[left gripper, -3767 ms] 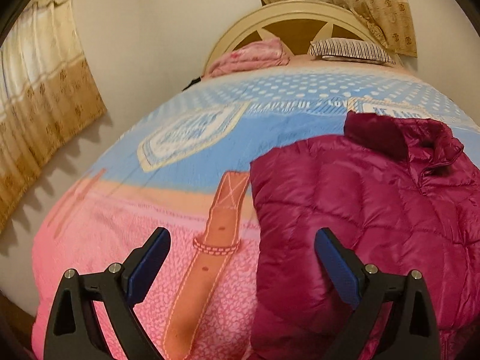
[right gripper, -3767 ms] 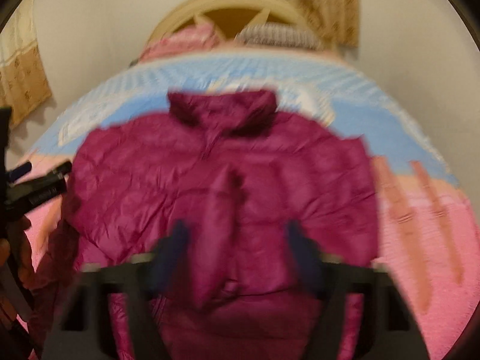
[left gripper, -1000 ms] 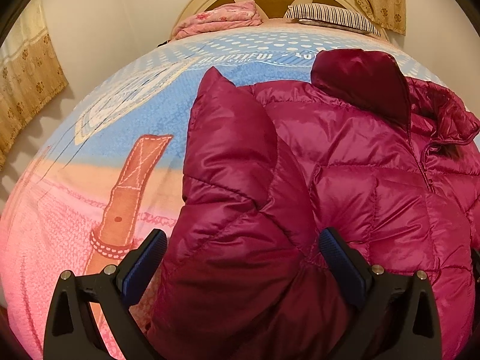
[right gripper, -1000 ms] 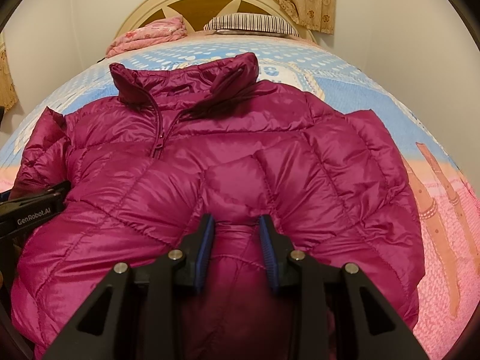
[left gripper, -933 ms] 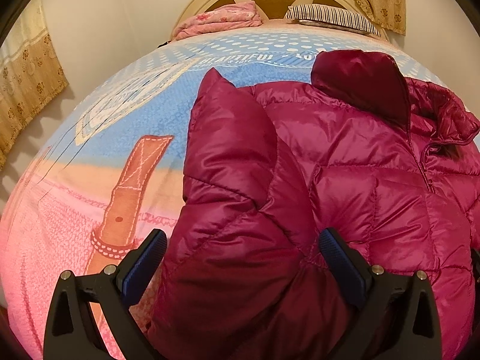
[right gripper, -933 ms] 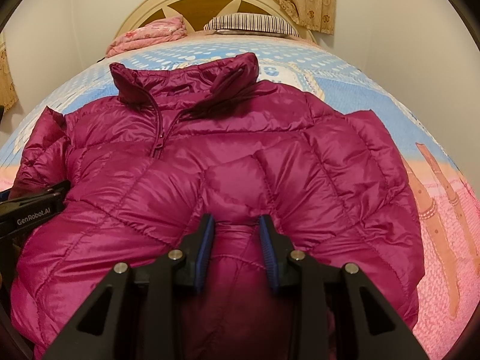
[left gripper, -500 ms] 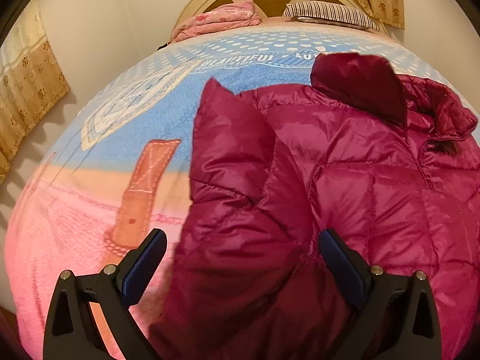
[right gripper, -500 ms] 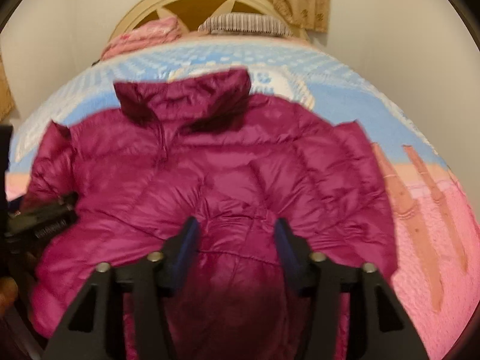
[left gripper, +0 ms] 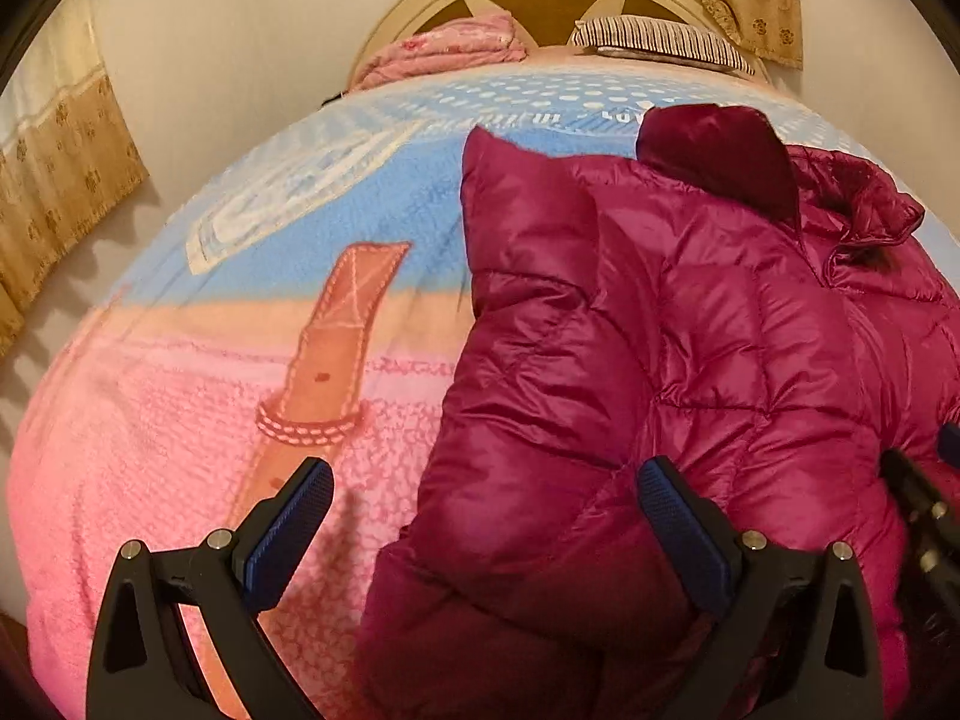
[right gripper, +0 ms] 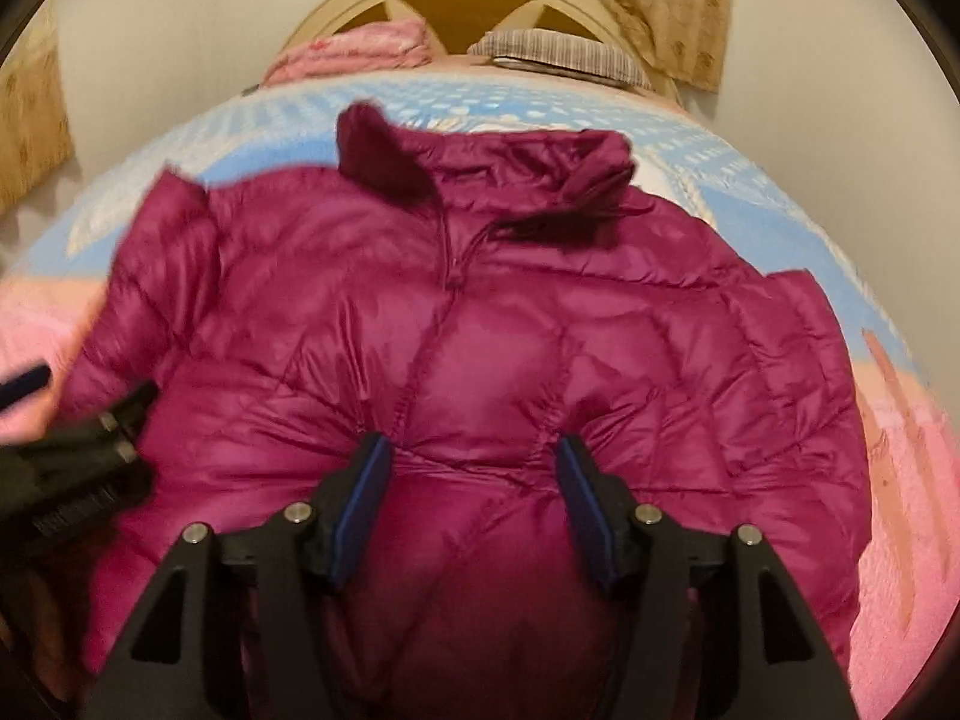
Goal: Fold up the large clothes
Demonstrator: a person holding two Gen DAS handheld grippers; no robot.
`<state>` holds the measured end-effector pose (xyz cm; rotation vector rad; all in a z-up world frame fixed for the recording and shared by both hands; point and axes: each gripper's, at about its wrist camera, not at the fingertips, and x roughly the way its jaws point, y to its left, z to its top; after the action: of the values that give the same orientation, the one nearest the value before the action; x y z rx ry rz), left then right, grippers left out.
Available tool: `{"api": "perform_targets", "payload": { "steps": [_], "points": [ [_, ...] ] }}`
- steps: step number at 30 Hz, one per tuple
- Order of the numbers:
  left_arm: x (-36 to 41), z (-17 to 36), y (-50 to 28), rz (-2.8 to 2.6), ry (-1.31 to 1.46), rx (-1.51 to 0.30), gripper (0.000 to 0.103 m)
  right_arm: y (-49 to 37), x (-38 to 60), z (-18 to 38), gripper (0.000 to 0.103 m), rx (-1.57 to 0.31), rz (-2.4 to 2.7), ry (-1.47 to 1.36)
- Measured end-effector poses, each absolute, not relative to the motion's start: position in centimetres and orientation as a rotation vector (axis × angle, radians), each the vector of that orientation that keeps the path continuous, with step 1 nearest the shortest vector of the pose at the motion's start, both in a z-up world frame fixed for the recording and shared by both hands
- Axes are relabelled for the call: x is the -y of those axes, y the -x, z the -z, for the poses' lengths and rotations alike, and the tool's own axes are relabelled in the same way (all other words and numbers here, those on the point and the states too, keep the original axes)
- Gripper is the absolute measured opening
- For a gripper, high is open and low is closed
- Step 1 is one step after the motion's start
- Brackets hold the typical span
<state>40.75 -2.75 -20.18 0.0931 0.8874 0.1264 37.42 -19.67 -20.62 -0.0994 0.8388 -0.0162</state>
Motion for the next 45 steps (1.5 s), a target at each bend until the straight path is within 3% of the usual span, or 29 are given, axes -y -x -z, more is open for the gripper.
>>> {"api": "perform_targets", "payload": {
  "steps": [16, 22, 26, 37, 45],
  "points": [
    [1.4, 20.7, -40.9, -0.106, -0.031, -0.916, 0.102, -37.2, 19.4, 20.9, 0.061, -0.838, 0.010, 0.085],
    [2.1, 14.9, -39.4, -0.105, -0.089, -0.807, 0.102, -37.1, 22.4, 15.7, 0.064, -0.773, -0.005, 0.008],
    [2.3, 12.2, -42.5, -0.059, -0.023, -0.775, 0.102, -40.0, 23.6, 14.0, 0.066, -0.775, 0.017, -0.035],
    [5.0, 20.8, -49.3, -0.041, -0.039, -0.942, 0.102, -43.5, 24.4, 19.8, 0.062, -0.863, 0.019, 0.025],
    [4.2, 21.9, -49.8, -0.024, 0.039, -0.946, 0.102, -43.6, 23.8, 20.9, 0.065, -0.866, 0.023, 0.042]
  ]
}}
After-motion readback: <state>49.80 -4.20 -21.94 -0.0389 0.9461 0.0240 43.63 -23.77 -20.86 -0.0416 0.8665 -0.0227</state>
